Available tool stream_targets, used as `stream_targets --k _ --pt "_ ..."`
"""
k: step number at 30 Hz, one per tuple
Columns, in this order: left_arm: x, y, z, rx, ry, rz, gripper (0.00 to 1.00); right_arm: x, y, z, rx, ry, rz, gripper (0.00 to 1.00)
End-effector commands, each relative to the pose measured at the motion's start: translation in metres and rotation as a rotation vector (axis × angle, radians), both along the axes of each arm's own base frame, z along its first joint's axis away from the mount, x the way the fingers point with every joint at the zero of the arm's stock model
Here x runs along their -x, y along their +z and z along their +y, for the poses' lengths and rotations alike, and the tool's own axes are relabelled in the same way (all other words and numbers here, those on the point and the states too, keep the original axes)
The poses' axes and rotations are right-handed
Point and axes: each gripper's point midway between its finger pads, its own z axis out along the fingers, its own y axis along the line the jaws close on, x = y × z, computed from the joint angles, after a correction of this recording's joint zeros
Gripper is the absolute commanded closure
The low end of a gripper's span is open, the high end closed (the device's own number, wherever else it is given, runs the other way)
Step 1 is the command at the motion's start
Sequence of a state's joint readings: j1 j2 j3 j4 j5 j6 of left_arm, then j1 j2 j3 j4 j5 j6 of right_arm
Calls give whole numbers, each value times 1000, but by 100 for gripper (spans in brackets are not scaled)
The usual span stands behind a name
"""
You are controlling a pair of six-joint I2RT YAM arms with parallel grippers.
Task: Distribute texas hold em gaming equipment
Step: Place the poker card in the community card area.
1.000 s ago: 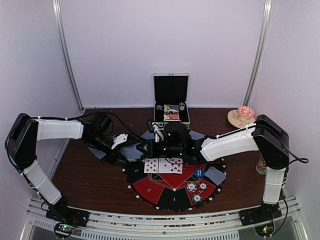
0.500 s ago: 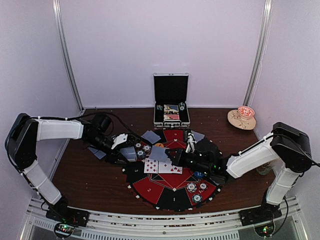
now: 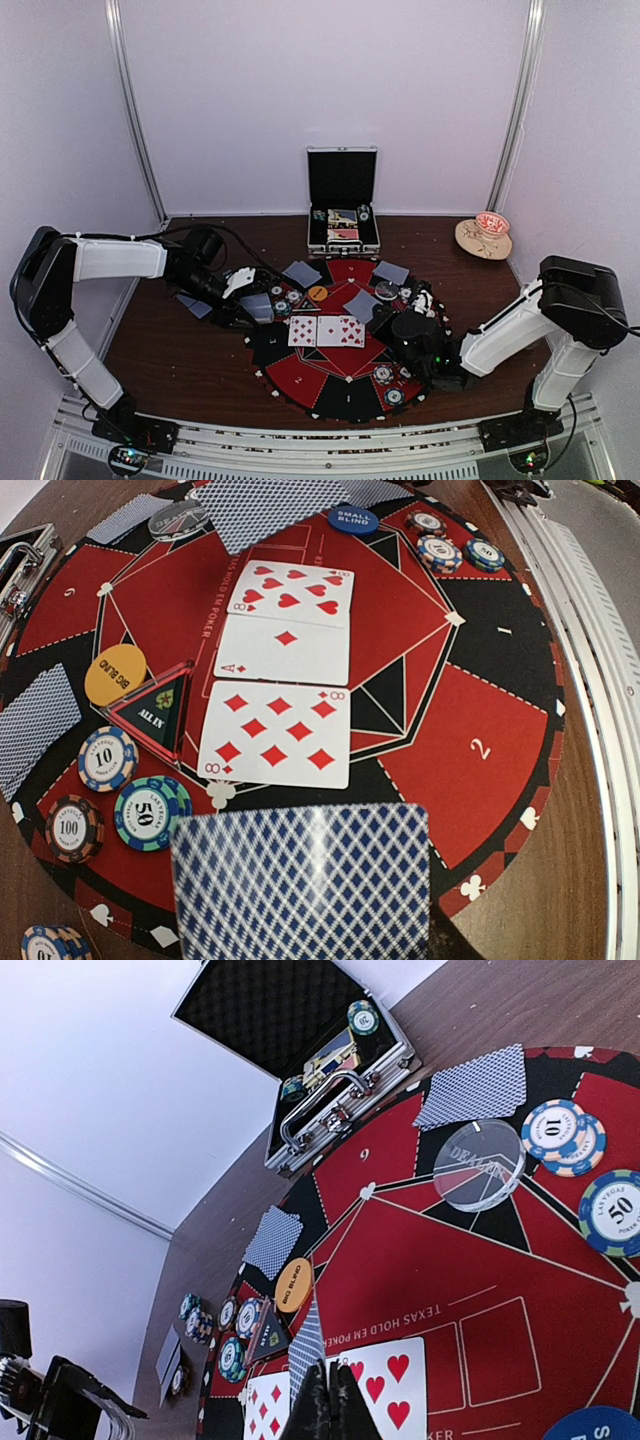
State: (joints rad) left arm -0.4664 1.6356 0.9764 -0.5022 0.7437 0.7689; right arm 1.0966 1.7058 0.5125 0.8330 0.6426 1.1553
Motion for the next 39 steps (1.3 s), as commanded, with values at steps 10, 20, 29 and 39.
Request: stream_targets --k 10,20,29,39 --pt "-4 10 -6 29 -14 -19 54 -3 -18 -20 143 -210 21 100" --pt "-4 9 -6 27 -14 -17 54 -6 -29 -20 200 -223 38 100" --pt "-4 9 -6 26 -14 -17 54 -7 -43 -11 219 -192 64 97" --pt "-4 10 -6 28 -13 -20 54 -2 -42 -6 223 -159 73 84"
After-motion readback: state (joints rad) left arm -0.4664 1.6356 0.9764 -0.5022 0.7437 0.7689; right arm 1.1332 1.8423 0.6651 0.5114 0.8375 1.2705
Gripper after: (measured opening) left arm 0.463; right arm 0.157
